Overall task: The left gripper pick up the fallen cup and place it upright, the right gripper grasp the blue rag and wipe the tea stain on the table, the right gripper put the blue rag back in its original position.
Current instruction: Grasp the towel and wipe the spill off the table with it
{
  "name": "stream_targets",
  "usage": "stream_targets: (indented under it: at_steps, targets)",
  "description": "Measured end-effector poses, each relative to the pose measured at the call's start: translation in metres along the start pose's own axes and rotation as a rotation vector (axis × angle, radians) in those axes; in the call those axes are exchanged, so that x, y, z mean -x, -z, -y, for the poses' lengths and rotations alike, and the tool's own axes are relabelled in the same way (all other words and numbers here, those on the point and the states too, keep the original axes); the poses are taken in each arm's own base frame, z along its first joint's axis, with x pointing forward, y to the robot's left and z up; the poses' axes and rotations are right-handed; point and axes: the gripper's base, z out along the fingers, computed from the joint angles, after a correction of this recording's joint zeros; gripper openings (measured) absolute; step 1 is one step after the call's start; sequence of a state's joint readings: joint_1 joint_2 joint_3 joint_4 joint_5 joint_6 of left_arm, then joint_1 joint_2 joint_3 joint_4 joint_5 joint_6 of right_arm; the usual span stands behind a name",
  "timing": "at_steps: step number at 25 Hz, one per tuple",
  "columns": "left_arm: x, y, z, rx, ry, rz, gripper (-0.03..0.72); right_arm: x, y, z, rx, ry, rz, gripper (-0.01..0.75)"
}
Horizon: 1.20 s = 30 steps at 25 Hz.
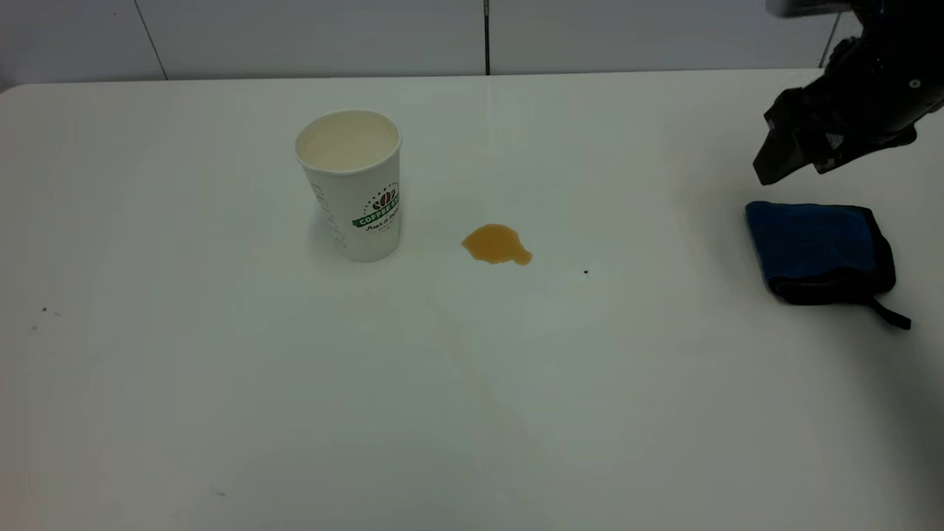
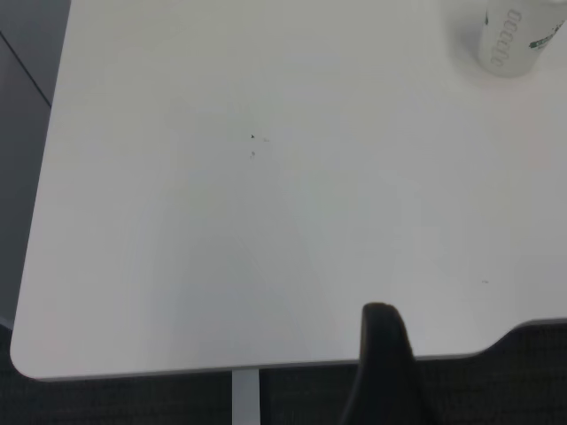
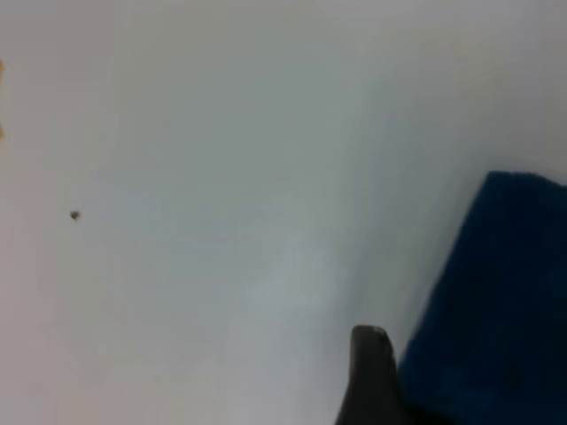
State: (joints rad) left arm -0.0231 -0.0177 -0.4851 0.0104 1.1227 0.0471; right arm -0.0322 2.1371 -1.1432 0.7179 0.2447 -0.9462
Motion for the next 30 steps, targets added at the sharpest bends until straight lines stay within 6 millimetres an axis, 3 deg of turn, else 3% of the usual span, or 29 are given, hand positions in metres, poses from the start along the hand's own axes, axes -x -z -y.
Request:
stream_targets:
  at_steps: [9, 22, 24, 26, 28, 30]
  targets:
    - [0.0, 0.0, 0.0, 0.0, 0.0, 0.0, 0.547, -0.031, -0.031, 0.042, -0.118, -0.035, -0.047, 0.593]
    - [0.0, 0.0, 0.0, 0.0, -0.001, 0.0, 0.547, -0.045, -0.077, 0.044, -0.131, -0.024, -0.09, 0.575]
    - [0.0, 0.0, 0.0, 0.0, -0.001, 0.0, 0.547, -0.046, -0.079, 0.04, -0.136, -0.014, -0.088, 0.503]
    - [0.0, 0.0, 0.0, 0.0, -0.001, 0.0, 0.547, -0.043, -0.081, 0.035, -0.136, 0.001, -0.081, 0.357]
    - [0.0, 0.0, 0.0, 0.0, -0.001, 0.0, 0.547, -0.039, -0.083, 0.026, -0.133, 0.031, -0.073, 0.156]
    - [0.0, 0.0, 0.0, 0.0, -0.001, 0.0, 0.547, -0.03, -0.085, 0.012, -0.137, 0.077, -0.047, 0.072]
